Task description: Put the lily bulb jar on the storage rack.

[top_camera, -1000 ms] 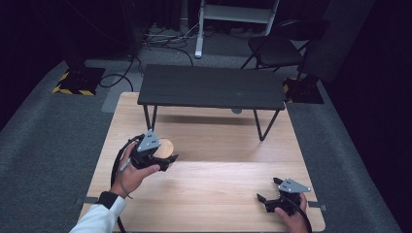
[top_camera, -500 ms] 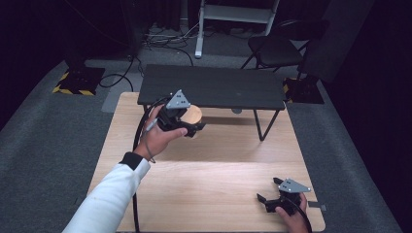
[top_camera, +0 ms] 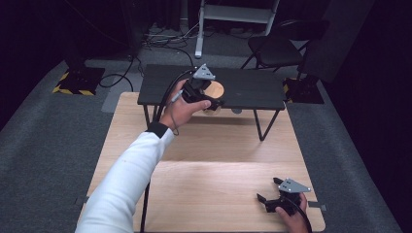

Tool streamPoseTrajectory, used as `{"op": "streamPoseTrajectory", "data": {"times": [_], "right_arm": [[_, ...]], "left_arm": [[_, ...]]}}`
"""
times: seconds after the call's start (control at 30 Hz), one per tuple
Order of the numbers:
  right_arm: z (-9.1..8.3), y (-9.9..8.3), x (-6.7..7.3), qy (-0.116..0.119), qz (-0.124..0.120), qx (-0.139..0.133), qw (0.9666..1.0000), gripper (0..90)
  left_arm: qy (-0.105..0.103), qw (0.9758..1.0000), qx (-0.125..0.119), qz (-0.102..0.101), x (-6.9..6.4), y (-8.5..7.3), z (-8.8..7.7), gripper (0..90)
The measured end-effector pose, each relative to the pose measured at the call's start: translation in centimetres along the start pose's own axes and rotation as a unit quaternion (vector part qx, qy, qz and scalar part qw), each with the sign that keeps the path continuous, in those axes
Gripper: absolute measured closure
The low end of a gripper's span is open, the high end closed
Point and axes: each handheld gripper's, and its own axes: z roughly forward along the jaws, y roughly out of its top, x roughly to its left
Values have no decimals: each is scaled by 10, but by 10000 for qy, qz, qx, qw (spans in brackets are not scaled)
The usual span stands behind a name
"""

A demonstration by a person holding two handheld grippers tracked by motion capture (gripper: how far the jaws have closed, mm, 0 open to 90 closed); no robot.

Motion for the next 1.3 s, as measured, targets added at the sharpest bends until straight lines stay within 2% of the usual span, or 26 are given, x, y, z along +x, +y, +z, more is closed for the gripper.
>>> {"op": "streamPoseTrajectory", "data": {"times": [0.07,0.2,0.27,0.33,0.47,0.57,0.77,1.07,1.17,1.3], "right_arm": [[0,0,0,1,7,1,10000,0],[0,0,0,0,6,1,10000,0],[0,0,0,0,3,0,10000,0],[0,0,0,0,1,1,10000,0],[0,0,0,0,3,2,10000,0],[0,0,0,1,3,2,10000,0],[0,0,0,16,-8,2,10000,0],[0,0,-1,22,-16,2,10000,0],[0,0,0,22,-16,3,10000,0],[0,0,0,21,-18,3,10000,0]], "left_arm": [[29,10000,26,67,2,8,9,256],[43,10000,-30,59,11,20,25,256],[98,9999,-99,-21,14,21,33,256],[127,9999,-90,-2,16,22,40,256],[158,9998,-105,-52,21,21,53,256],[172,9995,-209,-138,25,17,59,256],[218,9996,-64,-165,30,14,70,255],[124,9995,-107,-287,34,11,75,245],[139,9987,-218,-441,33,10,71,115],[273,9981,-319,-448,26,8,56,65]]}}
